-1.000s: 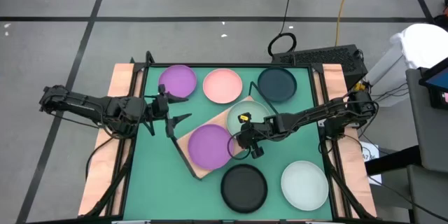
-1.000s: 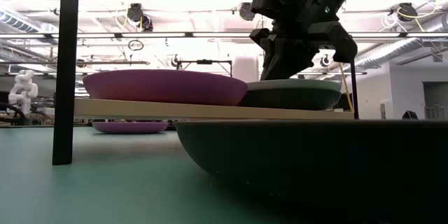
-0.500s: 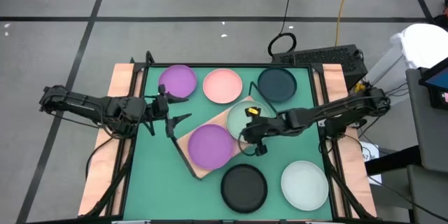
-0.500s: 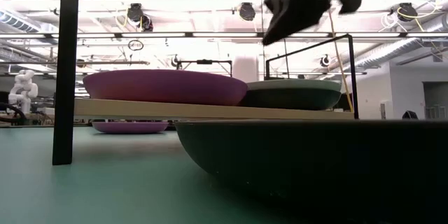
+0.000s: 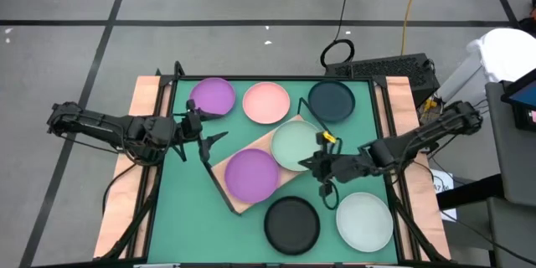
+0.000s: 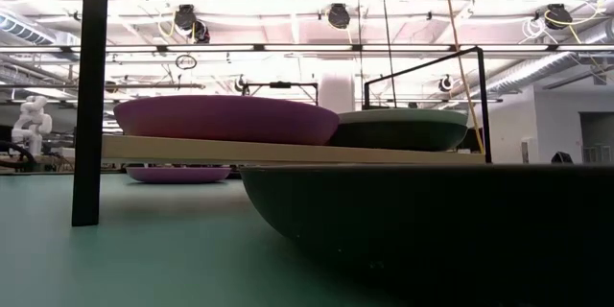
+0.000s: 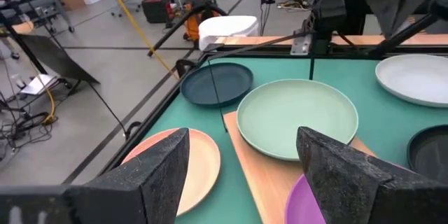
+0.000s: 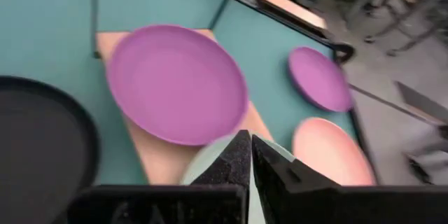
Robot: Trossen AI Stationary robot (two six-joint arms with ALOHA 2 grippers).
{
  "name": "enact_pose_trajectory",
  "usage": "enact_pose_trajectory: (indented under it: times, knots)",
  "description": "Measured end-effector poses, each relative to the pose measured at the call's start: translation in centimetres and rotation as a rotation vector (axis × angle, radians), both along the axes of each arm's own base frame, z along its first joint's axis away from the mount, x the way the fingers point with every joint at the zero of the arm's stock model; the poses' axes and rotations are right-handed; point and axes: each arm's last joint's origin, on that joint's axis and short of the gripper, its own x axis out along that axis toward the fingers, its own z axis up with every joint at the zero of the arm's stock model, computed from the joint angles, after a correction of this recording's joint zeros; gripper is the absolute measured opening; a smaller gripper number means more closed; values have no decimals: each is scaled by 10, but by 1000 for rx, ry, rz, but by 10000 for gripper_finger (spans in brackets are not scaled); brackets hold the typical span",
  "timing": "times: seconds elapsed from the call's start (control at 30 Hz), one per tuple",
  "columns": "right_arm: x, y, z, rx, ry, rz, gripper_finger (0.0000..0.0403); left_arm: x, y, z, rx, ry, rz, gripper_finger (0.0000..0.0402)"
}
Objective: Place and stack plates onto a shelf
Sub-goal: Stack the blue plate on top of the violet plate on the shelf
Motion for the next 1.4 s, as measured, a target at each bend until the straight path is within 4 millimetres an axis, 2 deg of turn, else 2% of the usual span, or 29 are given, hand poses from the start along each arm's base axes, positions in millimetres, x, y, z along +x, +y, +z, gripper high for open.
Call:
enact_pose_trajectory:
  times: [0.3, 0.63, 0.9, 1.13, 1.4]
  knots:
    - [-19, 7, 5, -82, -25, -121, 0, 0, 0, 0, -14, -5, 5, 269]
    - [-23, 10, 4, -129, -23, -140, 0, -1, 0, -2, -50, 1, 17, 269]
    - [-25, 6, 5, -225, -65, -268, 0, -2, 0, -6, -57, 41, 23, 269]
    - [-25, 6, 6, -250, -74, -290, 0, -3, 1, -8, -52, 62, 27, 269]
    - [-25, 6, 6, -264, -68, -282, 0, -6, 4, -16, -38, 123, 159, 269]
